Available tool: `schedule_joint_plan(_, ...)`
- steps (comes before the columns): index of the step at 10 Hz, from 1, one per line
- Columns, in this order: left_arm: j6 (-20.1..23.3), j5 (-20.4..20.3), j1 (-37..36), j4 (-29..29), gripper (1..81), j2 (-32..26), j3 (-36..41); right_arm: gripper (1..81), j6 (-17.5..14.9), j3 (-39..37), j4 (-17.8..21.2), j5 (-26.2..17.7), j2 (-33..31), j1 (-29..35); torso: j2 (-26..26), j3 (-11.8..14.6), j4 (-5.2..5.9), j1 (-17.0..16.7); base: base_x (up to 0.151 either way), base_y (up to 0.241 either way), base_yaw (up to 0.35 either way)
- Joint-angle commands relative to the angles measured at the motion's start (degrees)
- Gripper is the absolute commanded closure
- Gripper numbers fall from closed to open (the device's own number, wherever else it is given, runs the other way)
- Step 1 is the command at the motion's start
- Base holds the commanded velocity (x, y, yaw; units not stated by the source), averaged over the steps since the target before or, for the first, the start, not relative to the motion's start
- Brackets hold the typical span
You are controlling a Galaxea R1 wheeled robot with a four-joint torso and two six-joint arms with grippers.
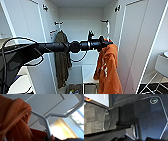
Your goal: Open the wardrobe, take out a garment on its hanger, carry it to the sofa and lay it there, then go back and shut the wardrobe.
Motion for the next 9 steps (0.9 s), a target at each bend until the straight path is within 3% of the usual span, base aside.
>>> schedule_joint_plan(1, 1.37, -7.19, -8.49, 2.48, 81.1, -2.37, 1.96, 1.0, -0.2, 0.53, 0.07, -2.83, 0.42, 2.66, 0.0, 0.0, 0.0, 0.0, -0.132, 0.0, 0.0)
schedule_joint_plan(3, 1.37, -7.28, -7.43, 3.01, 81.1, -3.52, 3.28, 1.0, -0.2, 0.53, -0.02, -2.83, 0.33, 2.49, -0.02, 0.0, 0.0, -0.02, -0.132, 0.0, 0.0)
schedule_joint_plan(5, 1.46, -7.54, -6.82, 3.19, 81.1, -4.14, 4.16, 1.0, -0.29, 0.53, -0.02, -2.83, 0.33, 2.48, 0.0, -5.45, 0.0, 0.0, -0.132, 0.0, 0.0)
schedule_joint_plan(7, 1.46, -7.54, -6.29, 3.28, 81.1, -4.49, 4.51, 1.0, -0.37, 0.53, -0.02, -2.83, 0.33, 2.57, -0.04, -7.37, 0.0, -0.09, -0.132, 0.0, 0.0)
schedule_joint_plan(9, 1.46, -7.54, -6.11, 3.28, 81.1, -4.67, 4.95, 1.0, -0.37, 0.45, -0.02, -2.83, 0.33, 2.66, -0.02, -11.25, 0.0, -0.09, -0.132, 0.0, 0.0)
